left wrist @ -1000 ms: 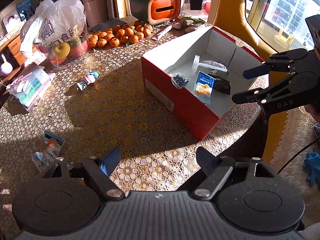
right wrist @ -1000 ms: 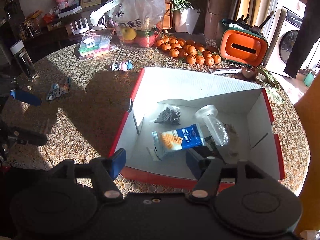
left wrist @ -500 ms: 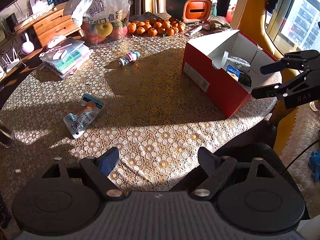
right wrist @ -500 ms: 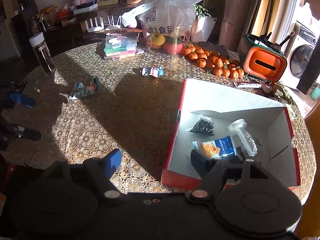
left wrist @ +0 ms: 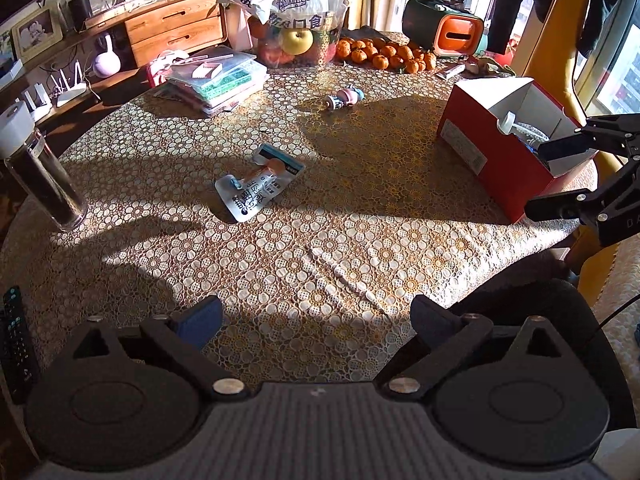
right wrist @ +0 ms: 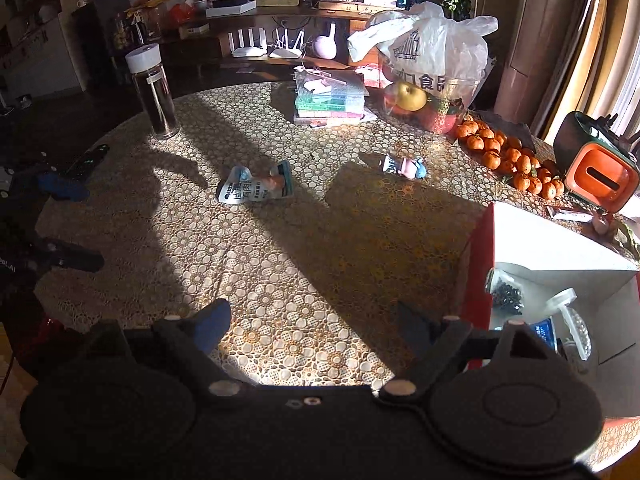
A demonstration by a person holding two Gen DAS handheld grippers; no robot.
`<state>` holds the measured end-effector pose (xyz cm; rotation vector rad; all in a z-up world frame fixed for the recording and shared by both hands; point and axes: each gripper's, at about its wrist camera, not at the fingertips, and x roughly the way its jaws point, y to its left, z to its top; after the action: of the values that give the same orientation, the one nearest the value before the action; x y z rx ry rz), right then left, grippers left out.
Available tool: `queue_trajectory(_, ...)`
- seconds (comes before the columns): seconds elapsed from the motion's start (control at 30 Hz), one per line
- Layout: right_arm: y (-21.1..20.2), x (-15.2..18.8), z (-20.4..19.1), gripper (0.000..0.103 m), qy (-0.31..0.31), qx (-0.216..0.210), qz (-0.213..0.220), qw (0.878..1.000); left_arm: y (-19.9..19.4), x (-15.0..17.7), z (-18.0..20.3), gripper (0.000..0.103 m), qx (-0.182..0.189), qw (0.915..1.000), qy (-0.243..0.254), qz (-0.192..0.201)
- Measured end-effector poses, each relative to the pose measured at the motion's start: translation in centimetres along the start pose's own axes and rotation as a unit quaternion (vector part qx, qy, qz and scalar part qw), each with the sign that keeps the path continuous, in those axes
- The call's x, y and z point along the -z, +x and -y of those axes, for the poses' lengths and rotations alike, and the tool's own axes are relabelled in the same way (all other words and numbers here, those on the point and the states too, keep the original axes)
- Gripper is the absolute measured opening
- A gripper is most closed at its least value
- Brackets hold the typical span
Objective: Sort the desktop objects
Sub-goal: 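Withdraw both tools from the box back over the table, then grasp the pink-and-blue figurine with the right tool while the left tool grasps the sausage packet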
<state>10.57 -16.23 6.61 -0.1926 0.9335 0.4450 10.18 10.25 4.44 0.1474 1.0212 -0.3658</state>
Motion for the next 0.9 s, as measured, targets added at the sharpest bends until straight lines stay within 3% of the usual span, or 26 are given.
queue_trajectory(0.47,3.6,-2.1,-3.1,0.089,-0.016,-0.016,-0.009,1.000,2.1,2.0,-4.5,0.101,-0.013,0.9993,-0.035,-0.005)
queue_trajectory(0.9,7.7,-4.8,0.1,0.089,-0.001,-0.004,-0.019,1.000,6.8,-1.9,-4.6,0.101,-0.006,1.0000,0.001,-0.004)
